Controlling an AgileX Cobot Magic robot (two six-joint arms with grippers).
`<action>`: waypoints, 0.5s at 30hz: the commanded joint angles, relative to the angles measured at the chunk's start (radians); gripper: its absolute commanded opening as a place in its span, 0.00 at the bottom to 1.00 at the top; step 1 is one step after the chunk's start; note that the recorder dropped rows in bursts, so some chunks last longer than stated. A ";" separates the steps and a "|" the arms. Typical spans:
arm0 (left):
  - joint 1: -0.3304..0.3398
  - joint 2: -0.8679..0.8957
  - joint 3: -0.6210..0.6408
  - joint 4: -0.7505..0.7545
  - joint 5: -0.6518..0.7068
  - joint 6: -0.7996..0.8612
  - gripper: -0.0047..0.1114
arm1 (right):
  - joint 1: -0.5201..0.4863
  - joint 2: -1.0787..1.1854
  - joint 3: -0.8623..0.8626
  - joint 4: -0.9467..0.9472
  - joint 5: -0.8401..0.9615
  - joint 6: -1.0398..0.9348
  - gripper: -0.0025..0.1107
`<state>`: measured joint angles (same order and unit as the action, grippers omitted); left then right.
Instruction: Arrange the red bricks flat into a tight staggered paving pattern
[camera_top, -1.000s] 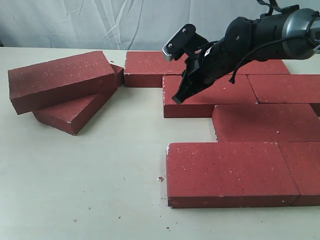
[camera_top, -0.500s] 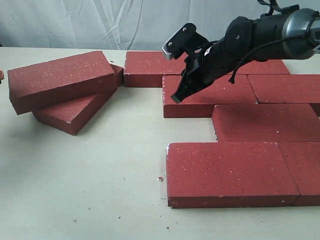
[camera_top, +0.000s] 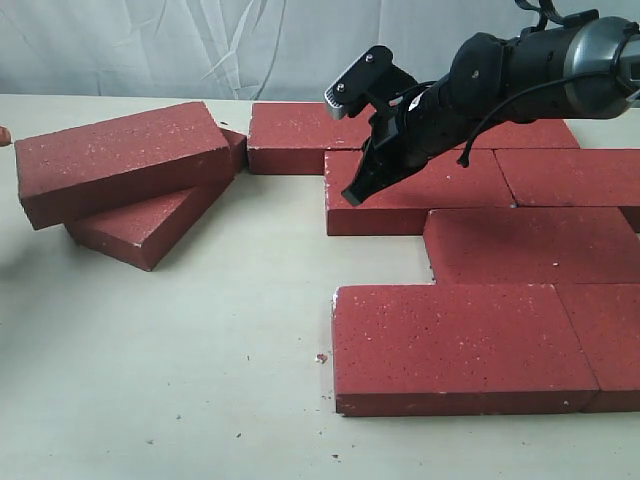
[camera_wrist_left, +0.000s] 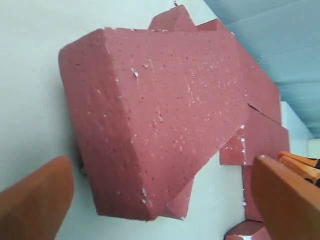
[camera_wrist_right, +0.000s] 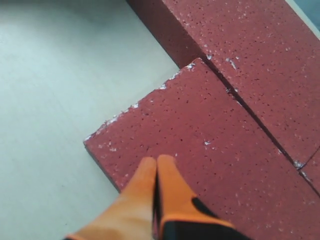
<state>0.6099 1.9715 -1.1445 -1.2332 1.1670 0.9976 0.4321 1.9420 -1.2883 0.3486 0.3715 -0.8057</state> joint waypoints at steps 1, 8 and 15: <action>0.003 0.116 0.006 -0.087 0.033 0.046 0.80 | -0.003 0.000 -0.003 0.002 -0.012 -0.006 0.02; -0.022 0.249 0.006 -0.230 0.054 0.139 0.78 | -0.003 0.000 -0.003 0.002 -0.012 -0.006 0.02; -0.037 0.278 0.006 -0.259 0.054 0.147 0.63 | -0.003 0.000 -0.003 0.005 -0.015 -0.006 0.02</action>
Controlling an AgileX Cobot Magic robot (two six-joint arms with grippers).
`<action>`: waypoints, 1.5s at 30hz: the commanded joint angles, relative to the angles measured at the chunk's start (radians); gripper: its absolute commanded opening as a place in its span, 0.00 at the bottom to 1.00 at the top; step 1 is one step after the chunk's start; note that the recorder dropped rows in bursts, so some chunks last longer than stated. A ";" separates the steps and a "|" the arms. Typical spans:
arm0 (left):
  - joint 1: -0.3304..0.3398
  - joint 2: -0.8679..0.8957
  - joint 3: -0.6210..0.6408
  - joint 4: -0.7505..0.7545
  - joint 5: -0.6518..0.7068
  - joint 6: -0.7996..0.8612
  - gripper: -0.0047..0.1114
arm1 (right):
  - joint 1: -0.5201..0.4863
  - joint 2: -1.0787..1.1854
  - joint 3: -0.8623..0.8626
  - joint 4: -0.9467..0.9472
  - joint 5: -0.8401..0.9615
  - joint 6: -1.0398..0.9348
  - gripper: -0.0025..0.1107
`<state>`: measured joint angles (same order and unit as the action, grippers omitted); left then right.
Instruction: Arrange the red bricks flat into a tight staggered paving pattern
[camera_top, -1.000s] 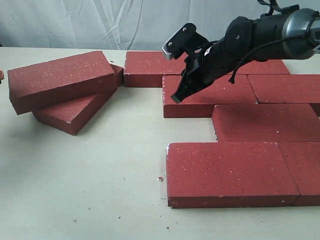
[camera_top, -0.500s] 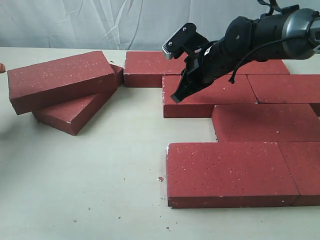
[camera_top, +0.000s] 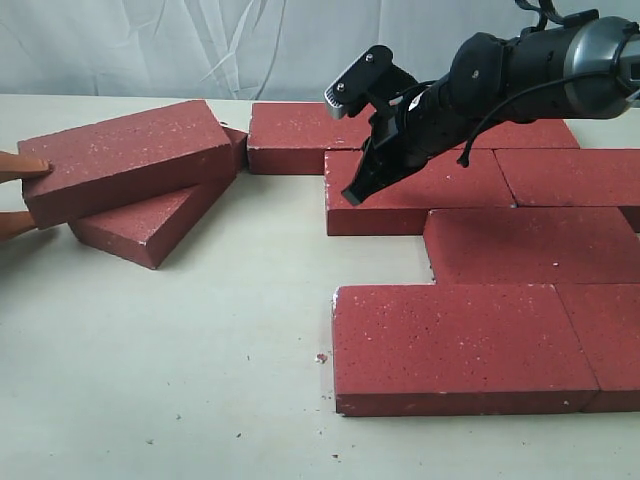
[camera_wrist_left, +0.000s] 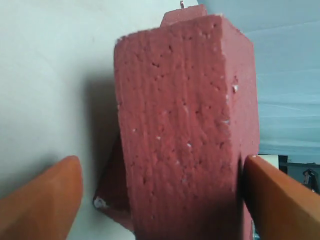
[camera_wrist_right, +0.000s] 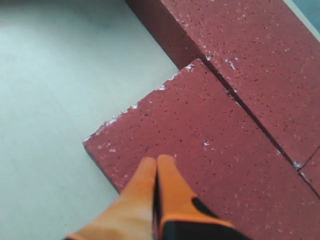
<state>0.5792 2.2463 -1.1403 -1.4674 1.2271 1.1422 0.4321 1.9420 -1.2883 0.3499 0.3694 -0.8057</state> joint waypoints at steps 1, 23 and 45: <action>-0.007 0.003 0.002 -0.025 -0.006 0.003 0.55 | -0.003 0.000 -0.003 0.004 -0.013 -0.006 0.02; -0.004 -0.233 0.002 -0.016 -0.006 -0.069 0.04 | -0.003 0.032 -0.003 -0.004 -0.061 -0.006 0.02; -0.406 -0.308 0.005 0.086 -0.006 -0.086 0.04 | -0.294 -0.125 -0.003 -0.155 0.355 0.264 0.02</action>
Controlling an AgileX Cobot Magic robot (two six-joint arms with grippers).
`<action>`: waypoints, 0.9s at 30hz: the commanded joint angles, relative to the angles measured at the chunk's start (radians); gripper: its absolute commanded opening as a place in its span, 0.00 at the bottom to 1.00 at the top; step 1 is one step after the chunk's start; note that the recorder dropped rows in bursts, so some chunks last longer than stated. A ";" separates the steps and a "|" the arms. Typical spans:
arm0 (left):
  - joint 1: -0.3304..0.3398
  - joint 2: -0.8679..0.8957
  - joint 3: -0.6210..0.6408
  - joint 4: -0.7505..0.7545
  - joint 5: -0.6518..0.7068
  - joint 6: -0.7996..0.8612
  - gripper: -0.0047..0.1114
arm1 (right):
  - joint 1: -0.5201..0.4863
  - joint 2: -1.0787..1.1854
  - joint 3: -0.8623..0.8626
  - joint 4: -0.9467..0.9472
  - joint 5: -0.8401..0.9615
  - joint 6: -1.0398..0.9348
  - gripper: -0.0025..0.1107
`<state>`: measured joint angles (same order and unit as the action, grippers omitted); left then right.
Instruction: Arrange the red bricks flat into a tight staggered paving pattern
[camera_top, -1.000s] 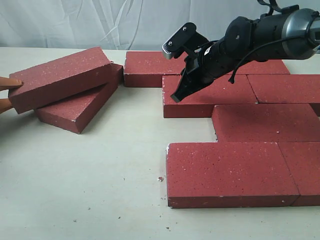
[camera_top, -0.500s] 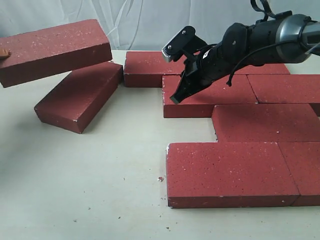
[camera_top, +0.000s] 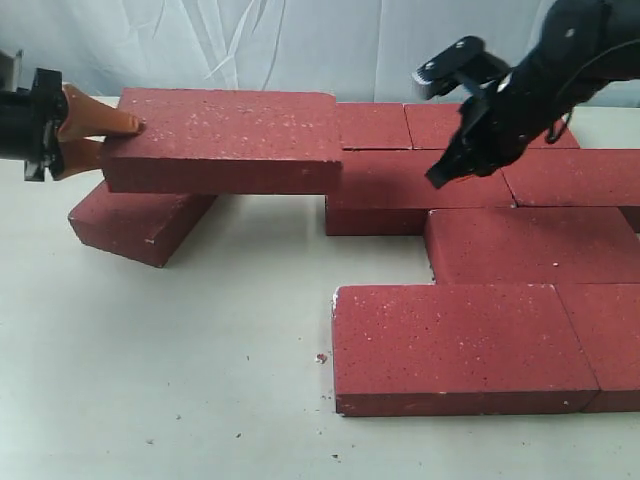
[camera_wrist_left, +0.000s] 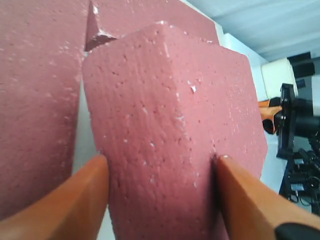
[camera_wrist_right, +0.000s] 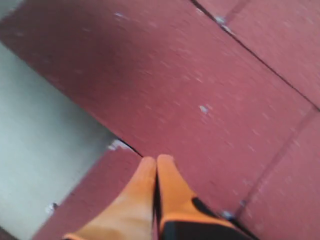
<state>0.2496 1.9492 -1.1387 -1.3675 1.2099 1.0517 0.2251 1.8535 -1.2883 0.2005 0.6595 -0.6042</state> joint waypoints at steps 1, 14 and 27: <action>-0.100 -0.011 0.003 -0.014 0.011 0.006 0.04 | -0.097 -0.041 -0.003 0.006 0.085 0.062 0.02; -0.221 0.099 0.095 -0.192 0.011 0.085 0.04 | -0.095 -0.039 0.031 0.089 0.033 0.029 0.02; -0.215 0.122 0.099 -0.172 -0.240 0.092 0.04 | -0.095 -0.039 0.030 0.089 0.004 0.029 0.02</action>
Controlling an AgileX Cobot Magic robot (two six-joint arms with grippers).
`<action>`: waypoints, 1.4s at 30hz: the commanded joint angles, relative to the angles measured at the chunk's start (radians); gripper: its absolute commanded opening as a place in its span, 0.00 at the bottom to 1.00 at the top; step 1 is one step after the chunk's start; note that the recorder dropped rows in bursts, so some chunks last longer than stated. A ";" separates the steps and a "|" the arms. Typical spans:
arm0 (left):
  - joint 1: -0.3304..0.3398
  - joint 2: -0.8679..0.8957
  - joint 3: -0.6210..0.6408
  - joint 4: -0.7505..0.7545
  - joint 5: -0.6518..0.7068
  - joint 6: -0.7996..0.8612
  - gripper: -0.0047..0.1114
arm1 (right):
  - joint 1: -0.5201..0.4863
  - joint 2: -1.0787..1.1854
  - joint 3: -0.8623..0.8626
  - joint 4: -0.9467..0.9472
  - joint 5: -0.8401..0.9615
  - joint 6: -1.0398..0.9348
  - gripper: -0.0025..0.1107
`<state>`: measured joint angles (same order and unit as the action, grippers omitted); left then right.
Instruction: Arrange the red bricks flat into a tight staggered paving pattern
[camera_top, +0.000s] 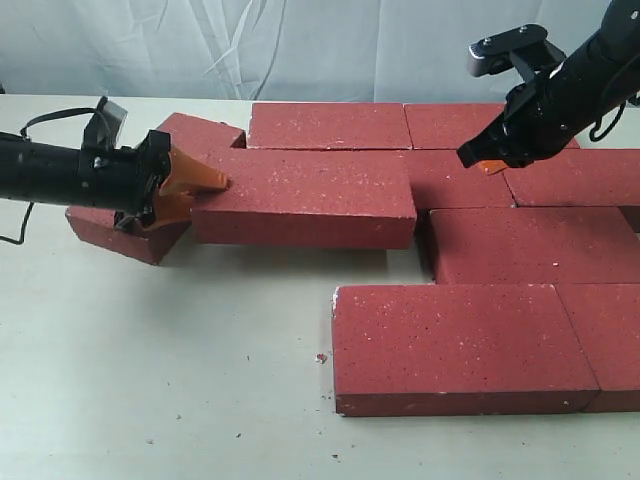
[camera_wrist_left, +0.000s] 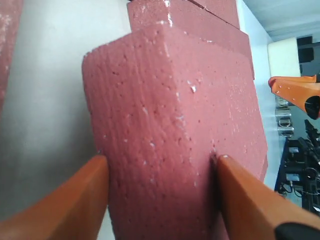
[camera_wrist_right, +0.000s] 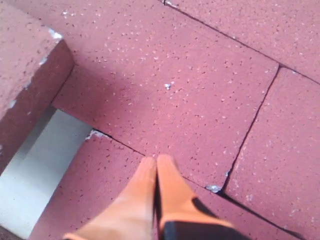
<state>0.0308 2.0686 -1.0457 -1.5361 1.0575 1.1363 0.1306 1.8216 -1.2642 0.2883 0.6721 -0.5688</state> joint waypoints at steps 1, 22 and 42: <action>0.007 0.001 0.006 -0.013 -0.078 0.007 0.04 | -0.001 -0.007 0.006 0.001 -0.008 -0.007 0.02; 0.205 -0.212 -0.003 0.354 0.160 -0.173 0.04 | -0.001 0.003 0.006 0.034 -0.038 -0.007 0.02; 0.309 -0.219 0.101 0.482 0.117 -0.201 0.22 | -0.001 0.003 0.006 0.062 -0.065 -0.011 0.02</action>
<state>0.3449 1.8578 -0.9500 -1.0617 1.1689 0.9366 0.1306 1.8237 -1.2642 0.3455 0.6225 -0.5731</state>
